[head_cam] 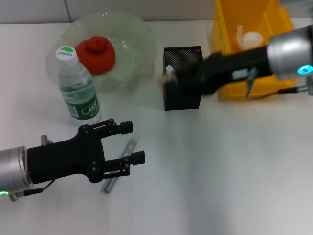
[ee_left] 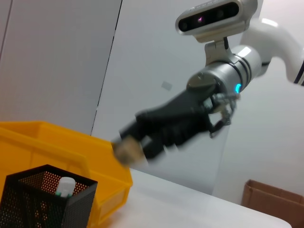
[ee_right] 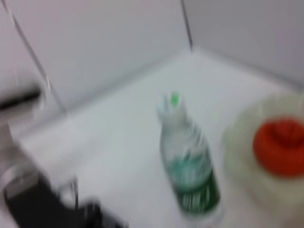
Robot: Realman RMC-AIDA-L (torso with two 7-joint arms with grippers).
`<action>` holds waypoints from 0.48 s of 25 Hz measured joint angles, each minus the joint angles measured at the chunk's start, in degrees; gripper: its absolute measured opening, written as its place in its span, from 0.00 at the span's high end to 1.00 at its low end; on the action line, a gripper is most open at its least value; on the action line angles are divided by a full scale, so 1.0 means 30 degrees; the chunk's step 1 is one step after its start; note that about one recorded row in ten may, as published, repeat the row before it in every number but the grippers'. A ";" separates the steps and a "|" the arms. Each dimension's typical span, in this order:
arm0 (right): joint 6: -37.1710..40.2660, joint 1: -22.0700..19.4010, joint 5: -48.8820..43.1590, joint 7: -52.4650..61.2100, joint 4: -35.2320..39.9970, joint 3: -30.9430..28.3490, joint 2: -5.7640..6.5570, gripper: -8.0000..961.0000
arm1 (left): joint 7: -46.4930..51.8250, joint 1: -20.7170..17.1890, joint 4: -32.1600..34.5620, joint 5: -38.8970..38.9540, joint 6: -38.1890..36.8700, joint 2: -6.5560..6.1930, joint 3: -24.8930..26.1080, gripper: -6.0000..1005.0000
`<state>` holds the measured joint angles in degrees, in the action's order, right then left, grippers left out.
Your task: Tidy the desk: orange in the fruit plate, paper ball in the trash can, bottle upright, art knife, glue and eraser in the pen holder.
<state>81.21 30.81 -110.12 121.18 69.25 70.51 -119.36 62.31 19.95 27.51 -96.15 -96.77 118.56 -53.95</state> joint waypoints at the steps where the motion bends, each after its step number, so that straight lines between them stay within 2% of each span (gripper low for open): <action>1: -0.0112 -0.0147 0.0907 -0.0929 -0.0751 -0.0800 0.0001 0.55 | 0.0000 0.0000 0.0000 0.0000 0.0001 -0.0001 0.0000 0.22; 3: -0.0266 -0.0289 0.2780 -0.3343 -0.2825 -0.2440 0.0018 0.56 | 0.0000 0.0001 0.0000 0.0003 0.0009 0.0001 -0.0001 0.22; 7: -0.0238 -0.0213 0.5166 -0.7651 -0.6603 -0.4533 0.0088 0.56 | 0.0000 0.0001 0.0000 0.0001 0.0022 0.0002 -0.0004 0.22; 12: -0.1352 -0.0031 0.5440 -1.0595 -0.8747 -0.5112 0.0053 0.55 | 0.0000 0.0107 0.0000 -0.0001 0.0048 0.0003 -0.0005 0.22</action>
<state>77.16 30.71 -93.80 89.40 43.01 55.17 -119.20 62.31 20.27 27.51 -96.15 -96.63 118.56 -53.97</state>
